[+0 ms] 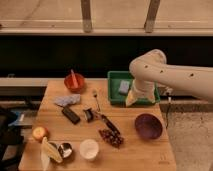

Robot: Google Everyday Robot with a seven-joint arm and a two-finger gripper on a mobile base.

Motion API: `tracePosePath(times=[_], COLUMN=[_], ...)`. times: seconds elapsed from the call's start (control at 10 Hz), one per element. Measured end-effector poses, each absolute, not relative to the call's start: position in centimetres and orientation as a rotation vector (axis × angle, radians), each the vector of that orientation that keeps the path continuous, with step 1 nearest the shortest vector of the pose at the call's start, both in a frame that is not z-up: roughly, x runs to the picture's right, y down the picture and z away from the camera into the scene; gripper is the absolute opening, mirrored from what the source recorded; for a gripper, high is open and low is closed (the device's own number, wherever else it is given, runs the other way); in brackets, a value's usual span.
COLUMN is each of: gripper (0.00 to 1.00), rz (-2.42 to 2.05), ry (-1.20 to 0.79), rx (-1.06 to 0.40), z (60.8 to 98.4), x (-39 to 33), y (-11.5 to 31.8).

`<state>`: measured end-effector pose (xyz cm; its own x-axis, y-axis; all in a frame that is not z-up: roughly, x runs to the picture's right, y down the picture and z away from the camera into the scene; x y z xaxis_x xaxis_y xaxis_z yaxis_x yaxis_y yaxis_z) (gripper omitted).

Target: Place banana in purple bowl

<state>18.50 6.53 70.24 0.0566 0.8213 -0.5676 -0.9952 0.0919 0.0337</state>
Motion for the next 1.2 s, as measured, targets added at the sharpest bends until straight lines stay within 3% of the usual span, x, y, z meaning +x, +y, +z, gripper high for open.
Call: tracePosePath(times=[0.5,0.9,1.2], gripper=[0.76,0.76,0.76], rz=[1.391,1.202,1.048], ry=[0.508,0.447,0.377], rx=[-0.431,-0.485,-0.558], z=[69.9,69.0,65.7], x=[16.9,6.8,-1.5], y=[6.5,6.8,9.2])
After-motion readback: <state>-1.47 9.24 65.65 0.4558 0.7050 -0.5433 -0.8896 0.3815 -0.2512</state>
